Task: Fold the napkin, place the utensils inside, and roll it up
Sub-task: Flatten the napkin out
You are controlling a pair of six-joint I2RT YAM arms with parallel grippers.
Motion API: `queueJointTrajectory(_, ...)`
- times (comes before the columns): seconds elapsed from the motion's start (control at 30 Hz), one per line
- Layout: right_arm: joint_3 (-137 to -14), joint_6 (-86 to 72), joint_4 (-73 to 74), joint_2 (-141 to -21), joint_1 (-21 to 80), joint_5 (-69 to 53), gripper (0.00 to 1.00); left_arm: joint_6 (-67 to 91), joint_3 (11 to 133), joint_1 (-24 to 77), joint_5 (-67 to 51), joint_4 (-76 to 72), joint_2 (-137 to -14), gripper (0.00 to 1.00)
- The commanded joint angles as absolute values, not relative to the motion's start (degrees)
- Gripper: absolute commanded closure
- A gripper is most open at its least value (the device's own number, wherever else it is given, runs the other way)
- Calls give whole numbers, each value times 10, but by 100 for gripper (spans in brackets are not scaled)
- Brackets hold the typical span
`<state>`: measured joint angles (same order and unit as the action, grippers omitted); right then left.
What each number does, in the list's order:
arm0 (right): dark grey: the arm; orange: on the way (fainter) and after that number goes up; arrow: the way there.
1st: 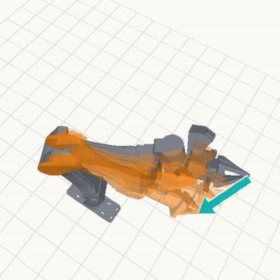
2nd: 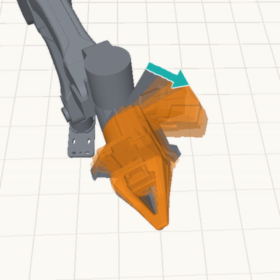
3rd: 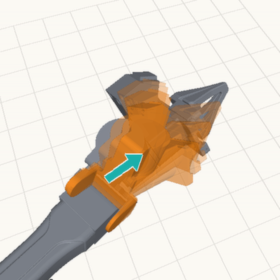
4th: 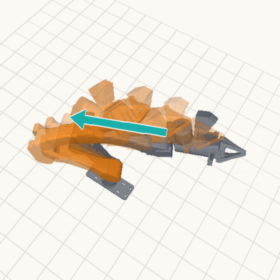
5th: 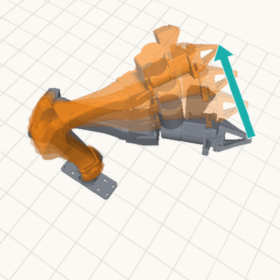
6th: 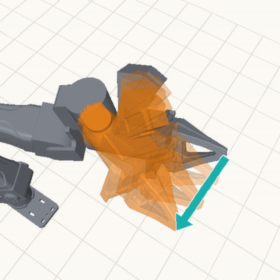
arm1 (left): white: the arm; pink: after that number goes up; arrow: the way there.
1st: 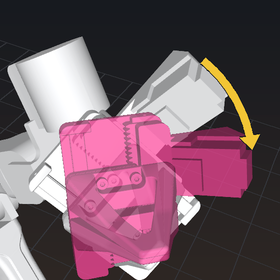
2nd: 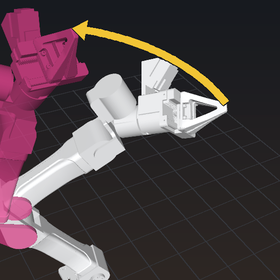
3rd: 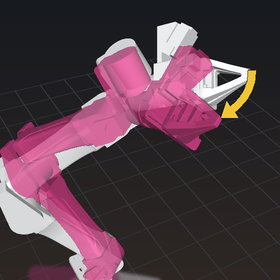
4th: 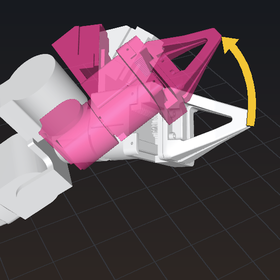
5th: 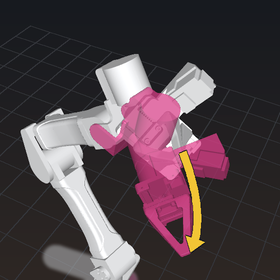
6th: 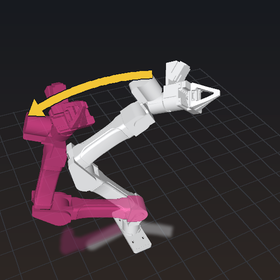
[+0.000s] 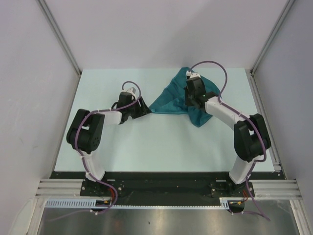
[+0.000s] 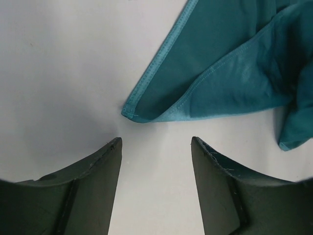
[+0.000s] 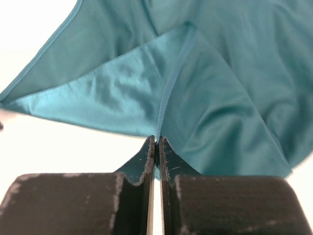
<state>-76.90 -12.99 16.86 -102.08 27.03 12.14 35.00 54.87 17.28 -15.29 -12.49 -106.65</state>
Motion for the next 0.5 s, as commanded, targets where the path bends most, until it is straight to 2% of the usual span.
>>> queueJointTrajectory(0.0, -717, -119, 163, -903, 281, 144, 96, 369, 560, 173, -120, -143, -1071, 36)
queueJointTrajectory(0.27, -638, -70, 291, -774, 342, 143, 100, 380, 558, 173, -119, -147, -1073, 35)
queueJointTrajectory(0.47, -581, -119, 388, -718, 401, 182, 100, 371, 567, 173, -106, -129, -1078, 34)
